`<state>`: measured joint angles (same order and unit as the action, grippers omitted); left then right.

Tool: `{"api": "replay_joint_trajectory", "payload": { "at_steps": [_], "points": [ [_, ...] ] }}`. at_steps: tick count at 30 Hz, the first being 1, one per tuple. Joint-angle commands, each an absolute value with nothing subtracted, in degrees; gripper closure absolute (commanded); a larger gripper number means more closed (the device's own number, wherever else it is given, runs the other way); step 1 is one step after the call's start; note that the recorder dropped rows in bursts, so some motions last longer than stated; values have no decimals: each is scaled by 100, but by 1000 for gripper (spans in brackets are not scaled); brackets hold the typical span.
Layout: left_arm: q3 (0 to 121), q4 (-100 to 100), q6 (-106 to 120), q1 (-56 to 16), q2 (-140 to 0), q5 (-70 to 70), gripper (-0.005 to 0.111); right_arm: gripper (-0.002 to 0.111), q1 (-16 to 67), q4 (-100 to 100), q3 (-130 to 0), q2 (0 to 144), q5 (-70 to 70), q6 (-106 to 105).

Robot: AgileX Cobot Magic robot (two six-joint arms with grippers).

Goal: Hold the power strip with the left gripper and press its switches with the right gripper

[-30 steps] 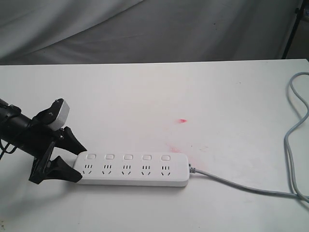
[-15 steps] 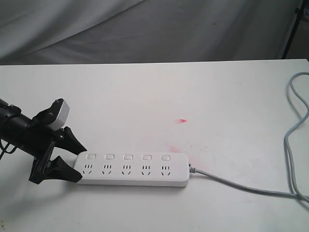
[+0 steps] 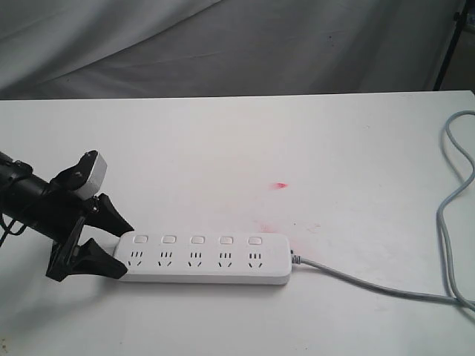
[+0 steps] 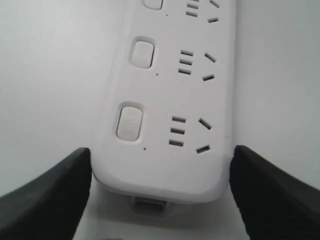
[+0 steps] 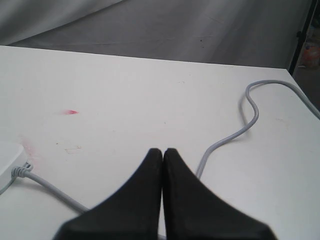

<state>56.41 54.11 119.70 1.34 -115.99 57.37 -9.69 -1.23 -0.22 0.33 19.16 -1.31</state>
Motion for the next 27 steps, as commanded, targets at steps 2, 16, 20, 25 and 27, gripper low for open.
{"api": "replay_joint_trajectory", "payload": {
  "at_steps": [2,16,20,25,27],
  "points": [
    [5665,5568,12004,106,-11604,5690,84,108,-974,-91,0,0,1915,-122],
    [5665,5543,12004,106,-11604,5690,57,108,-974,-91,0,0,1915,-122],
    [5665,5543,12004,106,-11604,5690,22,108,-974,-91,0,0,1915,-122],
    [5665,5543,12004,106,-11593,5690,12,108,-974,-91,0,0,1915,-122],
    [5665,5543,12004,106,-11562,5690,12,108,-974,-91,0,0,1915,-122]
  ]
}}
